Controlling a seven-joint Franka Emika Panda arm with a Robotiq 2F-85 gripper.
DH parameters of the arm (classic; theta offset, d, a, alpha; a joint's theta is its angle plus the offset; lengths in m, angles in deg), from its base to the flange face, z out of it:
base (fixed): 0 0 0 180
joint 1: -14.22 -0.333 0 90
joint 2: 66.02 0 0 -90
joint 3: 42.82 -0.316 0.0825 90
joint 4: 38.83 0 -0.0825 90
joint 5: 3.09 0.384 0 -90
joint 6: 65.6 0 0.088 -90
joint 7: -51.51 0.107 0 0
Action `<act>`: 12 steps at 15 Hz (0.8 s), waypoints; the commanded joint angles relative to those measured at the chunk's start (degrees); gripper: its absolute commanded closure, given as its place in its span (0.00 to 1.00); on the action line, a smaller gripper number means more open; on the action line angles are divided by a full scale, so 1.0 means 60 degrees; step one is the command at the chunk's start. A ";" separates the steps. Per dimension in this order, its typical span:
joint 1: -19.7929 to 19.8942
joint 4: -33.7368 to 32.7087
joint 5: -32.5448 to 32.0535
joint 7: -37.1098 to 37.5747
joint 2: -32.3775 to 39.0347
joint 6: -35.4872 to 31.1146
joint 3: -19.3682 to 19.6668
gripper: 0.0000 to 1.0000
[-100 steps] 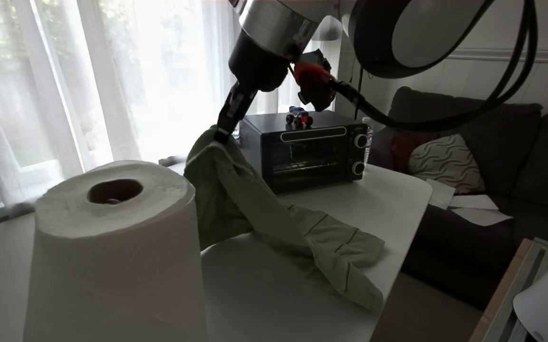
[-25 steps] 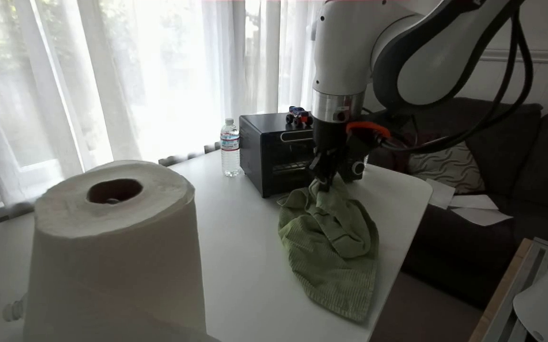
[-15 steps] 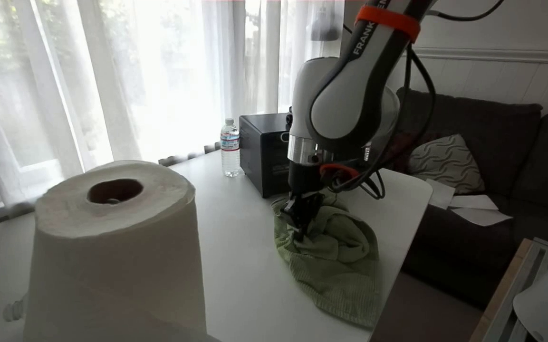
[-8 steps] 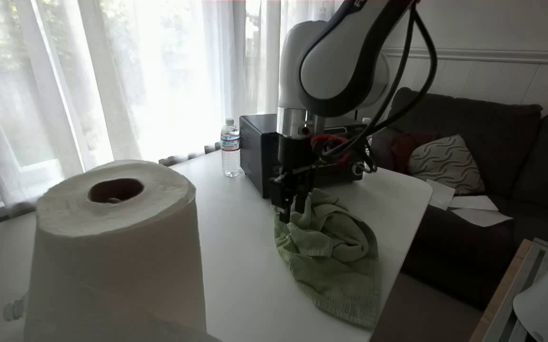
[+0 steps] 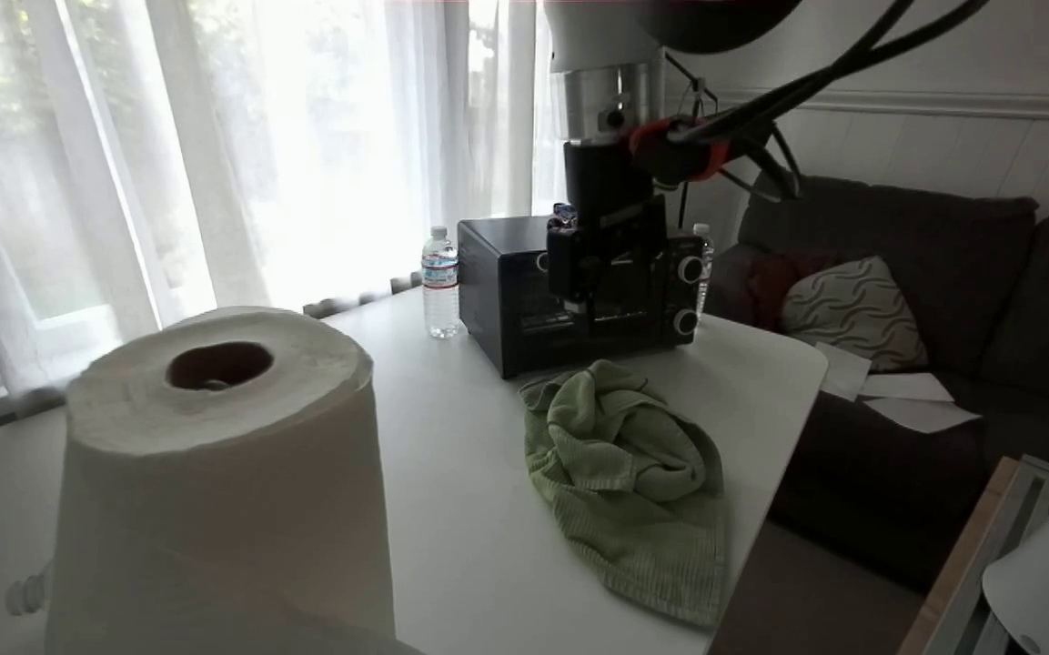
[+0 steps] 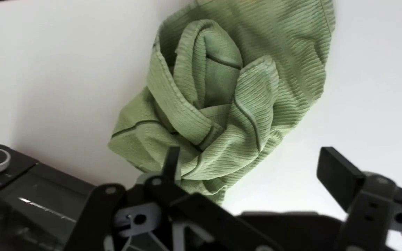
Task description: Use the green towel to push the sweet
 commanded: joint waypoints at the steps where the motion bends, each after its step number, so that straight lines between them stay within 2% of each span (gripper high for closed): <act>1: 0.0250 0.0282 -0.0643 0.1219 -0.1595 0.1226 -0.0208 0.00; 5: 0.0702 0.0210 -0.1117 0.1984 -0.2416 0.2287 -0.0242 0.00; 6: 0.0537 -0.0012 -0.0781 0.1540 -0.1837 0.1953 -0.0178 0.00; 12: 0.0576 -0.0018 -0.0800 0.1524 -0.1812 0.2010 -0.0192 0.00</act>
